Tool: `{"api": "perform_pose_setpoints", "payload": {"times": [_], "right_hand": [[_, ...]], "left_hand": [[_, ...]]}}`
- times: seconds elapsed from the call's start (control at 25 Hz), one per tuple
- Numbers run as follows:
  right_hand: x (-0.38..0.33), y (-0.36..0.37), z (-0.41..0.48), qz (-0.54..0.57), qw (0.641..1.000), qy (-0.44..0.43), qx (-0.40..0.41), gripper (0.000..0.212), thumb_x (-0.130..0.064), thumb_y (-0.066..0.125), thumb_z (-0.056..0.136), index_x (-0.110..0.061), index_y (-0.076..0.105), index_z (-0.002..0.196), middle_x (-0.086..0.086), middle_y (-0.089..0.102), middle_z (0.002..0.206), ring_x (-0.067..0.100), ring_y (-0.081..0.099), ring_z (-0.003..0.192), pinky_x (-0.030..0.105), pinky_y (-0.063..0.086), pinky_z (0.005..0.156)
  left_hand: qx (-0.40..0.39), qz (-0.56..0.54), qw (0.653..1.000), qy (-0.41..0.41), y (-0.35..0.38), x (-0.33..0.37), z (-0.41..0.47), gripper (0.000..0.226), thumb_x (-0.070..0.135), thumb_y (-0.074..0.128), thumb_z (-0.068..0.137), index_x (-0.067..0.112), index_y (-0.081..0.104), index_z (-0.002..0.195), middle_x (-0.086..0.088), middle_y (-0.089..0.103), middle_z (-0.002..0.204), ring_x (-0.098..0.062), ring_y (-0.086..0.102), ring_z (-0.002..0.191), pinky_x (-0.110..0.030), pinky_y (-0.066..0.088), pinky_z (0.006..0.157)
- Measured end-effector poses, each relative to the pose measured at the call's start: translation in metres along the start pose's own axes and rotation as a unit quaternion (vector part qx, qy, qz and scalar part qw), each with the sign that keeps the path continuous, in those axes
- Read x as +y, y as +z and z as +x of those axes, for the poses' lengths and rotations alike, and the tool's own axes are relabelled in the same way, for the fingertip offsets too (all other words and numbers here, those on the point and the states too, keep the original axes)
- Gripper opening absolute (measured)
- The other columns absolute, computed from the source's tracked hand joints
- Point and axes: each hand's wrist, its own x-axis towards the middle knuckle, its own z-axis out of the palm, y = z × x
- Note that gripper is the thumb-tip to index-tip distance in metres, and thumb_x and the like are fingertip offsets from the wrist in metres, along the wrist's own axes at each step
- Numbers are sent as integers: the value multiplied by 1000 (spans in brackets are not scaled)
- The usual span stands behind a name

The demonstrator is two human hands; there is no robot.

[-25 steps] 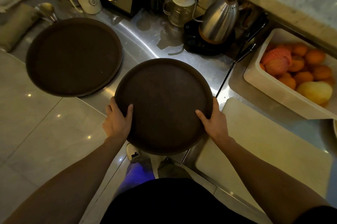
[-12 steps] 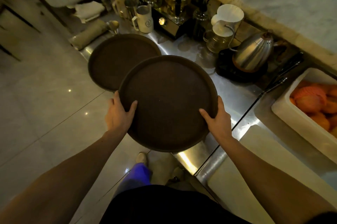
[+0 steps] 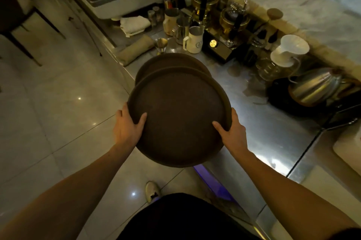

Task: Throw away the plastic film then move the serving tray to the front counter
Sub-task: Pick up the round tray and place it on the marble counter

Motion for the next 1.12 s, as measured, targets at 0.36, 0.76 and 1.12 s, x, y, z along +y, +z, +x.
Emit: {"api": "perform_pose_setpoints", "payload": {"times": [0.36, 0.76, 1.12], "right_hand": [[-52, 63, 17, -28, 997, 70, 19, 77, -58, 64, 81, -13, 40, 139, 12, 58, 132, 34, 59, 115, 46, 50, 97], [-42, 73, 99, -64, 993, 95, 10, 87, -82, 44, 72, -14, 51, 125, 10, 60, 118, 29, 61, 105, 41, 52, 87], [-44, 75, 147, -99, 988, 118, 2, 68, -62, 57, 84, -9, 49, 126, 13, 53, 119, 29, 59, 104, 44, 53, 84]], "left_hand": [[-37, 9, 999, 27, -22, -36, 91, 77, 53, 62, 85, 18, 32, 147, -12, 48, 134, -30, 56, 115, -42, 52, 86], [-60, 6, 998, 34, 25, -4, 161, 71, 45, 66, 86, 14, 37, 142, -15, 50, 128, -29, 53, 115, -41, 48, 92], [-105, 35, 992, 55, 50, 20, 211, 73, 43, 65, 87, 12, 33, 144, -18, 47, 128, -32, 50, 116, -42, 47, 93]]}}
